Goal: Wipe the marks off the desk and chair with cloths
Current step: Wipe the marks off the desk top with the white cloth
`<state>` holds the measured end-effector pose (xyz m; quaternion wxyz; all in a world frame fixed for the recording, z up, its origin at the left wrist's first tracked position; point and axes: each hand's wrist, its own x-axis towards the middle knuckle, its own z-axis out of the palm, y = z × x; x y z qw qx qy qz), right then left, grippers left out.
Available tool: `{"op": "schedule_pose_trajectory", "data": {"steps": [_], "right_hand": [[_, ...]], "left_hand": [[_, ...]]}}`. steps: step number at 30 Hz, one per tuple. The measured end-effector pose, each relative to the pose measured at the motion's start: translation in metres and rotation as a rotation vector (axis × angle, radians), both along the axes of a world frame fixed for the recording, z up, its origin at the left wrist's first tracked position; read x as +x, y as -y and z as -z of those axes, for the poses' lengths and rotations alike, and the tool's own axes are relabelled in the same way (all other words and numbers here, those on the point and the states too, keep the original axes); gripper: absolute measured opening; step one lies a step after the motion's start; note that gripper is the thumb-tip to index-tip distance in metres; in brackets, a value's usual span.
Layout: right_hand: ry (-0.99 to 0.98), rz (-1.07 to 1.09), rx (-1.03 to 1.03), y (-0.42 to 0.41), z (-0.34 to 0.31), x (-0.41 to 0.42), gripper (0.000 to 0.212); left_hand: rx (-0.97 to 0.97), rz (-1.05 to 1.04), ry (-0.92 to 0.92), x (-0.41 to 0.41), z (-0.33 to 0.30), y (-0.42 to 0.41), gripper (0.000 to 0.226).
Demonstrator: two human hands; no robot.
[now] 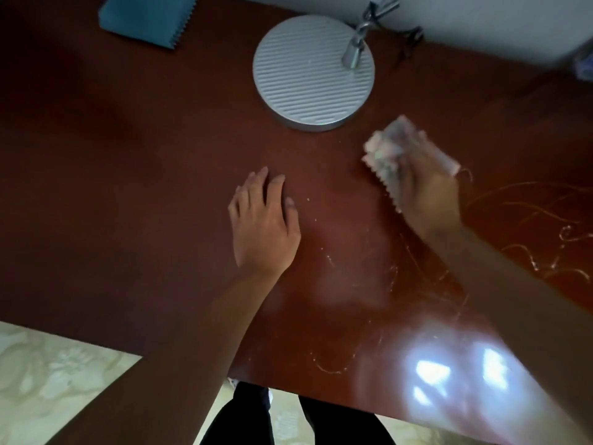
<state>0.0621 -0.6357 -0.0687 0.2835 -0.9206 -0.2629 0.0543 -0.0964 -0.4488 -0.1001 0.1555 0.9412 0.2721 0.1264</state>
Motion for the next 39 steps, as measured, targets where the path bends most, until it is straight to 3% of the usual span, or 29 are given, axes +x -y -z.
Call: {"op": "schedule_pose_trajectory", "data": {"steps": [3,6,12,15,19,21,27,33,39], "right_hand": [[-0.004,0.055,-0.100,0.003,0.008,0.041,0.044],[0.022,-0.001,-0.154,-0.018,0.016,0.028,0.043],[0.092,-0.466,-0.053,-0.022,0.019,-0.070,0.045],[0.037,-0.372,-0.058,-0.013,0.016,-0.030,0.043],[0.145,-0.251,-0.095,-0.047,0.014,0.026,0.039],[0.154,-0.259,-0.085,-0.061,0.013,0.010,0.038],[0.120,-0.642,-0.074,-0.036,0.014,-0.070,0.041],[0.142,-0.446,-0.100,-0.069,0.010,-0.005,0.039],[0.139,-0.620,-0.053,-0.036,0.015,-0.111,0.042]], "left_hand": [[0.002,0.003,0.005,-0.003,0.002,0.000,0.036],[0.001,-0.002,-0.011,0.000,0.002,0.000,0.037],[-0.056,-0.006,0.030,-0.002,0.000,0.000,0.037],[-0.078,-0.023,0.070,0.001,-0.001,0.000,0.034],[-0.118,-0.026,0.081,0.000,-0.001,0.000,0.033],[-0.140,-0.031,0.086,-0.001,-0.002,-0.001,0.033],[-0.268,-0.054,0.141,-0.004,-0.010,0.001,0.036],[-0.380,-0.040,0.174,-0.012,-0.017,-0.005,0.034],[-0.243,0.053,0.099,-0.045,-0.015,-0.007,0.039]]}}
